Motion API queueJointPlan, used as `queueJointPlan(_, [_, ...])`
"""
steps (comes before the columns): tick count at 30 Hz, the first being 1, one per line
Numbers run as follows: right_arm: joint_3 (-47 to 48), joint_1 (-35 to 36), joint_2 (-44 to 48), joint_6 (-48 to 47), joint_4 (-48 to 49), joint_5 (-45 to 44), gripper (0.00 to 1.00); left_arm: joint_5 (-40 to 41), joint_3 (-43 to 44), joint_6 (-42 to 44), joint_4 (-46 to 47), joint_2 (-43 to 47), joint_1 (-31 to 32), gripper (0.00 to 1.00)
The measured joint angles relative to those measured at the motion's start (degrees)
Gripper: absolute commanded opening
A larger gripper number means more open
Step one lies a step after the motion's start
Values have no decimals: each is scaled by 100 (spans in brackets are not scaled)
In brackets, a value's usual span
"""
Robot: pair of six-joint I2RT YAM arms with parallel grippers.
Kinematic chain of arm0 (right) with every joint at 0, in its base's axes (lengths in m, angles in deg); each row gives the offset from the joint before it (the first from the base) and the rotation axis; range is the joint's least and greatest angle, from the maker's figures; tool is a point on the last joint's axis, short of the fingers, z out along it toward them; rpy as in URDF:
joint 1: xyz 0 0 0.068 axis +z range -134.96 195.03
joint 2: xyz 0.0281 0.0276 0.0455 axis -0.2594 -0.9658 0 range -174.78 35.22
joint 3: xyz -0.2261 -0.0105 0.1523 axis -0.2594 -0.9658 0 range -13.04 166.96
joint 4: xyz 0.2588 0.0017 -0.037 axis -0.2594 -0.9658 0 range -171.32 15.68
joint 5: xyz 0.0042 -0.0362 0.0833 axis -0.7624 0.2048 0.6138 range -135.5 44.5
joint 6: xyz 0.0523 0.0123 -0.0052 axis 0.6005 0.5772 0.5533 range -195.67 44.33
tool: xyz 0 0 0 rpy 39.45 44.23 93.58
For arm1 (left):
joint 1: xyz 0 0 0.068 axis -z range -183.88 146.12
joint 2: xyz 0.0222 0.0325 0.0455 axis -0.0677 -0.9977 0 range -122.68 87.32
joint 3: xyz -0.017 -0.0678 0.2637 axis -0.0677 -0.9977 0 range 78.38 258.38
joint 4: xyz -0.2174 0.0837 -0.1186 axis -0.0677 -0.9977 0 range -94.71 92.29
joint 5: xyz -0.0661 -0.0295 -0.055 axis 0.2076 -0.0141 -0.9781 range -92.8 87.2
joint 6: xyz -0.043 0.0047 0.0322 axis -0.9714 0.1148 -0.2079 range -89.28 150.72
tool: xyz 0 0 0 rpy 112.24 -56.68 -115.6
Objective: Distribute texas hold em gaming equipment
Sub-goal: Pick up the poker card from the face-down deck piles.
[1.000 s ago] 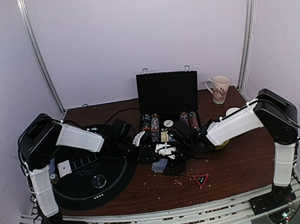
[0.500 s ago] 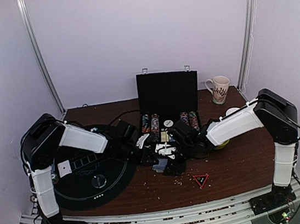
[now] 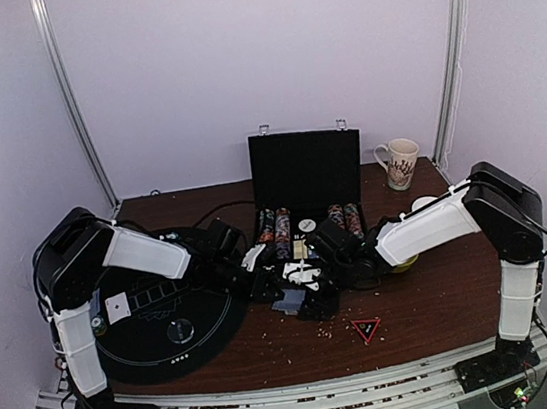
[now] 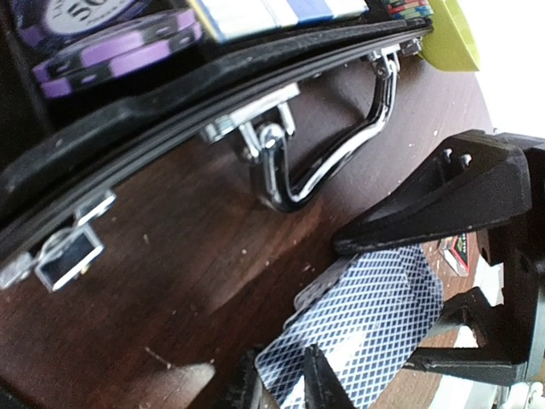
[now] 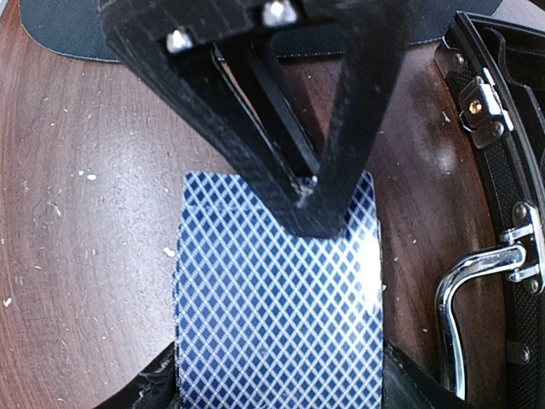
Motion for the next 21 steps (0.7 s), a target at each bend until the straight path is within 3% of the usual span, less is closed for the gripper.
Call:
queueJointPlan(9, [11,2,0,0,-22,-22,72,-48,-98,-9,-48,68,-76,0])
queueJointPlan(21, [44,2,0,-4,-81,-74,72,-376,-203,48,-212,531,-138,0])
